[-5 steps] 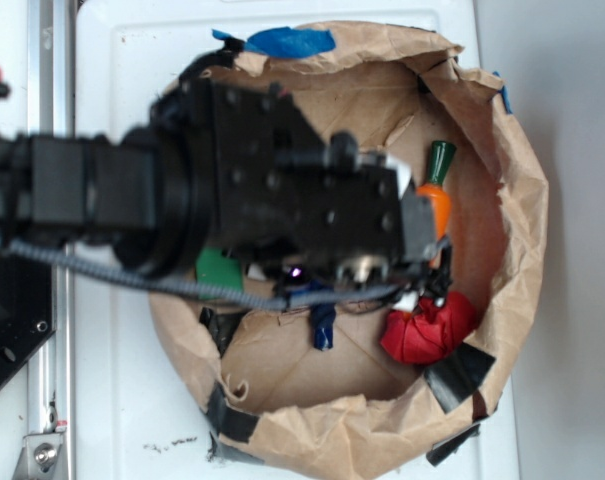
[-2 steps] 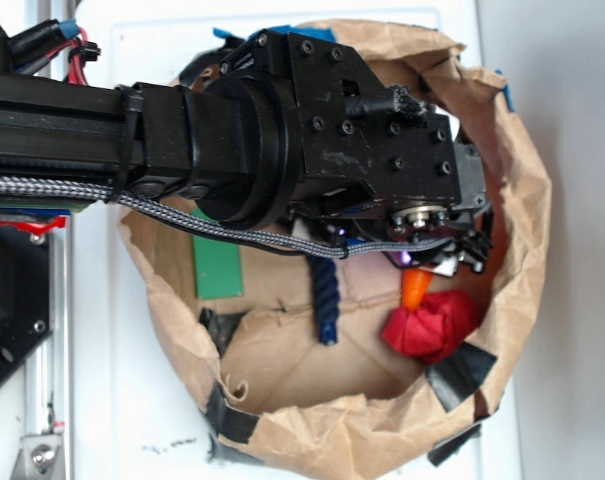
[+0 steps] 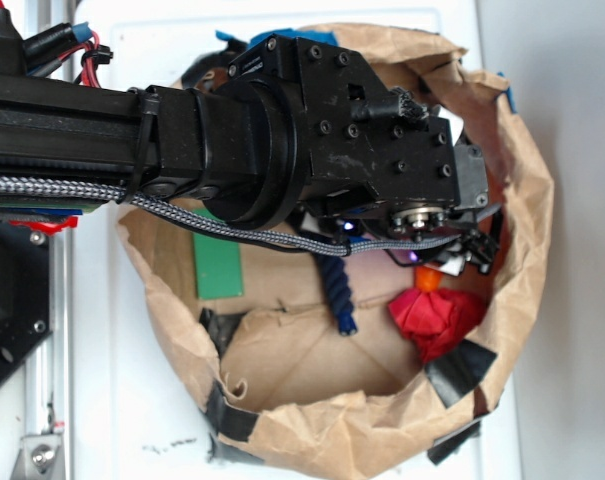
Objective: Grab the blue rope.
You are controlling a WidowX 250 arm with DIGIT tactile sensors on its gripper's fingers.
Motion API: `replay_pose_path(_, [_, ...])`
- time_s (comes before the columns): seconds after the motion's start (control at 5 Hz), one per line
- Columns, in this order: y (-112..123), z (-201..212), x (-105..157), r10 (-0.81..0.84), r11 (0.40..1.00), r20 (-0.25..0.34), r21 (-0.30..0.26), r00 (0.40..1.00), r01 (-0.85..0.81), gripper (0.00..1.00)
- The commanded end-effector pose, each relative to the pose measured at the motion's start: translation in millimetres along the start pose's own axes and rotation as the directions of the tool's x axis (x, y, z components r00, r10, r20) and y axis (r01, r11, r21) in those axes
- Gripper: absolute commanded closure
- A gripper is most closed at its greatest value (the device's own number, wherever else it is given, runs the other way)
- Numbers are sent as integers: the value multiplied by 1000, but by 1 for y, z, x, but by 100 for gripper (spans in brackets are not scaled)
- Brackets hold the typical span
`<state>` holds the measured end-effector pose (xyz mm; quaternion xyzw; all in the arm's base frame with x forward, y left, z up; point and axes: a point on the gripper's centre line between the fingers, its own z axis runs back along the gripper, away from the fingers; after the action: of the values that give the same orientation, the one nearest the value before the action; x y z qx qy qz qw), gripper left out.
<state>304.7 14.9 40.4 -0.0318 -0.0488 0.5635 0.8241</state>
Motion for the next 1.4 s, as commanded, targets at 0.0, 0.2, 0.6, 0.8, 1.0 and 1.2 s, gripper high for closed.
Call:
replay_pose_path(0.0, [10, 16, 0, -17, 1000, -64, -24, 998, 16, 0])
replay_pose_path(0.2, [20, 24, -13, -39, 999, -70, -34, 997, 36, 0])
replay_pose_path(0.6, [17, 42, -15, -82, 997, -28, -9, 996, 82, 0])
replay_pose_path(0.8, [23, 44, -24, -77, 997, -24, -13, 997, 77, 0])
replay_pose_path(1.0, [20, 43, -18, -81, 997, -25, -12, 996, 81, 0])
replay_pose_path(1.2, [33, 47, -43, -84, 996, -22, -12, 996, 84, 0])
